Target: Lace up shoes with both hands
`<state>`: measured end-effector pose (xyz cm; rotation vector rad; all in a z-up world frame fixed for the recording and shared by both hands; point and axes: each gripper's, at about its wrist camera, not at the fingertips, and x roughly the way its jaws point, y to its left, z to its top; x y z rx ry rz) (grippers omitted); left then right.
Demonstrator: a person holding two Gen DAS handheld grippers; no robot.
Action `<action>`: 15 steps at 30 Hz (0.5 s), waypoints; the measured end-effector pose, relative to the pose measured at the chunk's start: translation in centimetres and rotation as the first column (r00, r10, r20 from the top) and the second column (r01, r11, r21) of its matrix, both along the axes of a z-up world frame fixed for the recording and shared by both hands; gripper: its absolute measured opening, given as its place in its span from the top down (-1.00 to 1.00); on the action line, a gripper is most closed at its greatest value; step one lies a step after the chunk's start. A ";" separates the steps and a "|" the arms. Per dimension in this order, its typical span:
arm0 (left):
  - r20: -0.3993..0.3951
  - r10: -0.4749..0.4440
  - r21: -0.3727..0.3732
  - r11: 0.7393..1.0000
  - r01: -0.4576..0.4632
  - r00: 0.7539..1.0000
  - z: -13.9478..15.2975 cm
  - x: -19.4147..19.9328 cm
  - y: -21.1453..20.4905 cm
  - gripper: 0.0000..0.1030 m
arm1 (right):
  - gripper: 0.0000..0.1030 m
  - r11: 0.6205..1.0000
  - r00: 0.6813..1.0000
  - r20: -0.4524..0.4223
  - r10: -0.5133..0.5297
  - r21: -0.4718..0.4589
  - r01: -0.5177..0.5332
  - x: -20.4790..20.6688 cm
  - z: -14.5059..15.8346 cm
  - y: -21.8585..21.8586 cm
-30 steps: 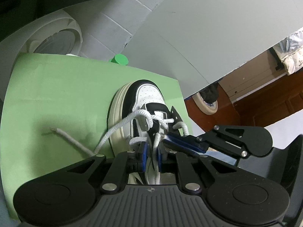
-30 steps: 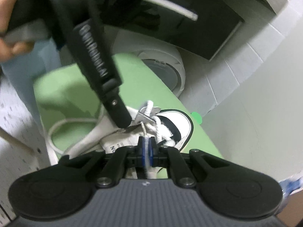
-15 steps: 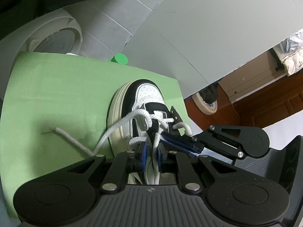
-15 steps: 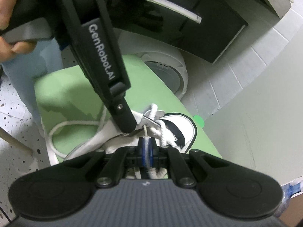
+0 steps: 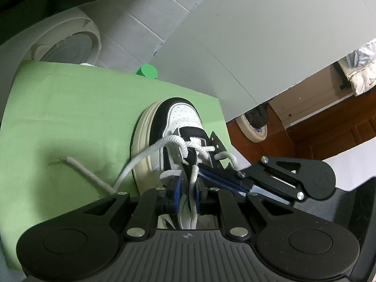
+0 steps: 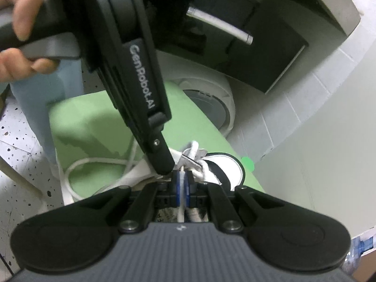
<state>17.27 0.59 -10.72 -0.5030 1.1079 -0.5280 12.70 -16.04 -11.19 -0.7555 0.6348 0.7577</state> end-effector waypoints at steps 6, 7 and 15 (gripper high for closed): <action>0.021 -0.002 -0.057 0.998 0.003 1.000 1.2 -0.7 0.7 0.72 | 0.90 1.000 1.000 0.005 -0.004 0.026 0.004 0.2 0.1 0.0; 0.024 -0.002 -0.066 0.998 0.004 1.000 1.3 -0.8 0.8 0.72 | 0.90 1.000 1.000 0.004 -0.008 0.026 0.008 0.2 0.1 -0.1; 0.024 0.059 -0.119 0.991 -0.055 0.998 2.0 -0.8 2.4 0.57 | 0.67 0.995 0.997 -0.031 -0.073 0.060 0.075 0.4 1.4 -1.2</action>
